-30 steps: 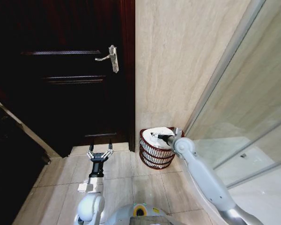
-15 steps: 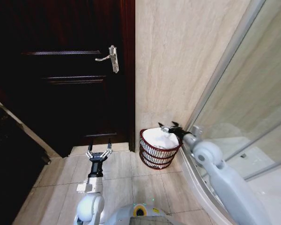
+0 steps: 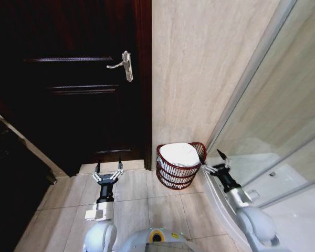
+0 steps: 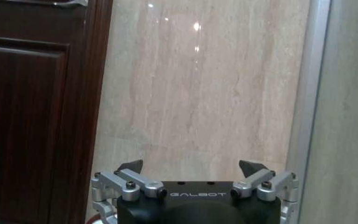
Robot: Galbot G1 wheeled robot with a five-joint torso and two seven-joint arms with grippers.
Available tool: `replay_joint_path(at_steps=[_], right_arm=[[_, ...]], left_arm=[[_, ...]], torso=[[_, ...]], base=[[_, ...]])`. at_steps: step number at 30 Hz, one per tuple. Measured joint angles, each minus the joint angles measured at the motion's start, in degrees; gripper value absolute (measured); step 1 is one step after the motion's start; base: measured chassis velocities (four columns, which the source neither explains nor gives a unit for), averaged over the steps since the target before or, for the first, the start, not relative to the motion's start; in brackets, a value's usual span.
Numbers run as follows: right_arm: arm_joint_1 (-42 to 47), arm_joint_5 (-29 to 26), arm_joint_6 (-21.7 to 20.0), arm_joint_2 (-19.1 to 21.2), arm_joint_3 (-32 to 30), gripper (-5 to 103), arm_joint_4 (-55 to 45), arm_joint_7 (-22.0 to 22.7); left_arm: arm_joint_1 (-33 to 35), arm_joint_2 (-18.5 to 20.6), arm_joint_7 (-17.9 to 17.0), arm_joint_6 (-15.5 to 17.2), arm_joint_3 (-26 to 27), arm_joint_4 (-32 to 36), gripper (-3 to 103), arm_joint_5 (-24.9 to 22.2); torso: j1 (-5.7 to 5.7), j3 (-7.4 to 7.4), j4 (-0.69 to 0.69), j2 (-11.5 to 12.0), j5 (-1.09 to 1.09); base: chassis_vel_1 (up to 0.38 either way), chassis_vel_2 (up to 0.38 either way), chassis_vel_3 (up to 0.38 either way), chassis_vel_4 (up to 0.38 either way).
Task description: Discard the used towel into the hamper.
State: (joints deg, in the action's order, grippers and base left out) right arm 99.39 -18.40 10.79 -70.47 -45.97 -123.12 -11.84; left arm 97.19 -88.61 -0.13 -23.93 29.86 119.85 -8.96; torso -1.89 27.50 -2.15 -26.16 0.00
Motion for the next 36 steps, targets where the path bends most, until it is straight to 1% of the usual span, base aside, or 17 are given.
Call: replay_joint_path(at_steps=[5, 8, 11, 14, 22, 36], right_arm=[[1.94, -1.37, -0.82, 0.25, 0.25, 100, -1.89, 0.25], [2.13, -1.19, -1.19, 0.11, 0.64, 100, -2.45, 0.37], [2.32, -1.49, -2.74, -0.05, 1.27, 100, -3.42, 1.09], [2.63, -1.82, -3.32, 0.21, 1.02, 100, -3.74, 1.19], [2.92, -2.93, -3.79, 0.84, 0.66, 100, -4.06, 1.28], [3.68, -4.24, -3.95, 1.07, 0.04, 100, -4.35, 1.18]], left_arm=[[1.27, -0.35, -0.05, -0.82, 0.24, 0.68, 100, 0.02], [1.54, -0.31, -0.25, -1.22, 0.17, 0.76, 100, 0.02], [1.68, -0.30, -0.34, -1.70, 0.09, 0.76, 100, 0.02], [1.68, -0.30, -0.34, -1.85, 0.04, 0.76, 100, 0.03], [1.65, -0.46, -0.28, -2.10, -0.28, 0.70, 100, -0.05], [1.99, -0.31, -0.23, -2.07, -0.58, 1.17, 100, -0.12]], torso=[[0.00, 0.00, -0.01, 0.00, -0.01], [0.00, 0.00, -0.01, 0.00, 0.00], [0.00, 0.01, -0.01, 0.00, 0.00], [-0.01, 0.01, 0.00, 0.00, 0.00], [-0.02, 0.02, -0.01, 0.01, 0.00], [0.00, 0.01, 0.00, 0.00, 0.00]], base=[[0.000, 0.000, 0.000, 0.000], [0.000, 0.000, 0.000, 0.000], [0.000, 0.000, 0.000, 0.000], [0.000, 0.000, 0.000, 0.000], [0.023, -0.030, -0.027, 0.027], [0.138, -0.135, -0.128, 0.135]])
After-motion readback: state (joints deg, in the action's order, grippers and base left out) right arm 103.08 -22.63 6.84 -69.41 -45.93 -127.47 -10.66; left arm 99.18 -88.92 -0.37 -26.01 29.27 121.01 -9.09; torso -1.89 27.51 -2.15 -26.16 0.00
